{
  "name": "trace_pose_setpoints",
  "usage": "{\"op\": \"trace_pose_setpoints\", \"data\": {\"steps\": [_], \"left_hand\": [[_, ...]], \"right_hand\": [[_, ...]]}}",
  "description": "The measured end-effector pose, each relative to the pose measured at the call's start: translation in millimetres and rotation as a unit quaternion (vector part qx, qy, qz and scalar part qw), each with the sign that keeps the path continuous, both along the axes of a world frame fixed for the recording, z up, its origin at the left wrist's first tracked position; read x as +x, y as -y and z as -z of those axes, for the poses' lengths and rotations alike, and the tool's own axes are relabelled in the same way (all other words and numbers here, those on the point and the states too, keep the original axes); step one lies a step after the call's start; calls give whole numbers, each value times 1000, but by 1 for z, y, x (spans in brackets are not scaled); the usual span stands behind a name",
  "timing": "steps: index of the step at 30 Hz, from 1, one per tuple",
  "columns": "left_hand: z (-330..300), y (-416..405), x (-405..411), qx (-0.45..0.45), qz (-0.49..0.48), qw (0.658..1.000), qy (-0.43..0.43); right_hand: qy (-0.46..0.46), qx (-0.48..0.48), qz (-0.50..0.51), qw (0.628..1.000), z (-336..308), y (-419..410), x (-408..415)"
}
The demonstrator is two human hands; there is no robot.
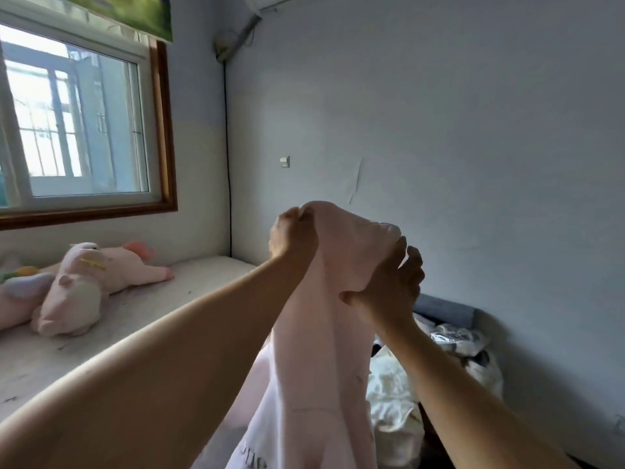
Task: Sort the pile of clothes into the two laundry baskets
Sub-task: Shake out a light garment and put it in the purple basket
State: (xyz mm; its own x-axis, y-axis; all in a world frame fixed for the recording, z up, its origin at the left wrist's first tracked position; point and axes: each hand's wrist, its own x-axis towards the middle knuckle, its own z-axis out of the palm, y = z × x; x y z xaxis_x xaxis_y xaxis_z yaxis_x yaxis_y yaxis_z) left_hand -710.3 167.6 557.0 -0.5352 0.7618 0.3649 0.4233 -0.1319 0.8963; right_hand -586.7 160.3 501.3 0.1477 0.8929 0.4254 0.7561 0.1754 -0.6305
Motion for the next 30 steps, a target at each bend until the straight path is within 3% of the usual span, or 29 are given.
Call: {"op": "trace_pose_setpoints", "data": {"steps": [6,11,18,26,28,30], "left_hand": [[-33,-1,43,16,12,1000,-6],[-44,0,64,37,39,998,-14],[-50,3,77,37,93,994,41],[-53,6,58,86,203,974,50],[-39,11,49,65,242,966,68],[-11,14,41,-5,283,959,35]], "right_hand": [[100,159,83,979,2,25,23],[129,97,-15,987,-5,33,24],[3,-27,-100,995,-14,33,20],[-59,69,4,996,-43,25,25],[-93,76,17,993,-55,24,28],[-127,82,34,988,-70,24,30]]}}
